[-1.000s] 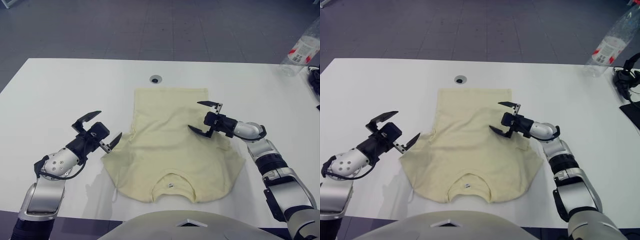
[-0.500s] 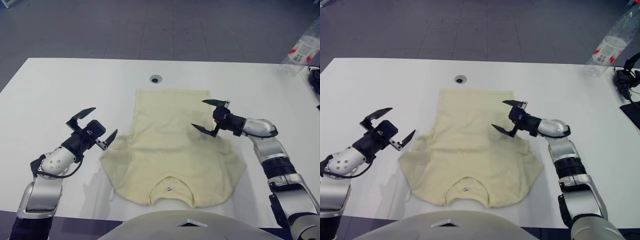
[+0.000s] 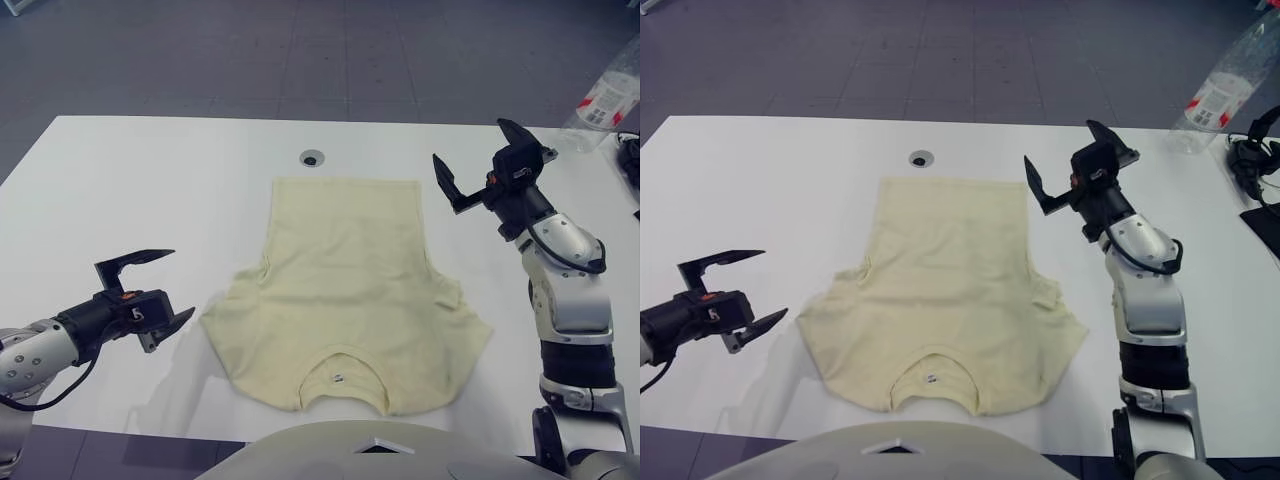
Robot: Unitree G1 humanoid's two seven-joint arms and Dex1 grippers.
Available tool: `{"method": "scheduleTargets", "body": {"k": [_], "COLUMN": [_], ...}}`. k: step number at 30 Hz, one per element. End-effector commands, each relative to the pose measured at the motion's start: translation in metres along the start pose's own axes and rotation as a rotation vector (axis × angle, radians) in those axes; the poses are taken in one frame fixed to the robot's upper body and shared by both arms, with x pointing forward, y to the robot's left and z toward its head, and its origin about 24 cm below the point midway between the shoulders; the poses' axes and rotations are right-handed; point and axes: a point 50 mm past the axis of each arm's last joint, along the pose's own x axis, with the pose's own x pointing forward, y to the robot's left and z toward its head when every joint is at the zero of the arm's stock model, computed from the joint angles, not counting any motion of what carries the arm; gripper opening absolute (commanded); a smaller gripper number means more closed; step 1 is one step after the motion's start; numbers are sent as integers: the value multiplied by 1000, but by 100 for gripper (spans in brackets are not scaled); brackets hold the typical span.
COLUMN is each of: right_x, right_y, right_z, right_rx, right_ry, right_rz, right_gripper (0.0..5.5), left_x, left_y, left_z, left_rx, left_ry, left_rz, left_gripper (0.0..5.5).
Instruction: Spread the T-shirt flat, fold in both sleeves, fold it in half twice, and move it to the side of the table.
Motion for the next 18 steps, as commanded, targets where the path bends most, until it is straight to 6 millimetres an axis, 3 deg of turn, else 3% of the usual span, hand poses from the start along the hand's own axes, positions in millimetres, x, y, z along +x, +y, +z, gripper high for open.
{"method": "scheduleTargets", "body": {"k": [1,6,18], "right_x": [-4,-8,-7], "right_y": [12,24,28], "right_z": [-11,-8,-5], "right_rx": [112,193,203], "right_ry": [40,4,-23], "right_rz": [-27,54,84], "right_gripper": [540,540,540], "left_x": [-1,15,46], "left_y": [-19,-31,-59], "left_z": [2,-1,-6], "left_rx": [66,104,41], "left_ry": [47,74,68], "left_rz": [-198,-243,-240], "left_gripper": [539,539,539]}}
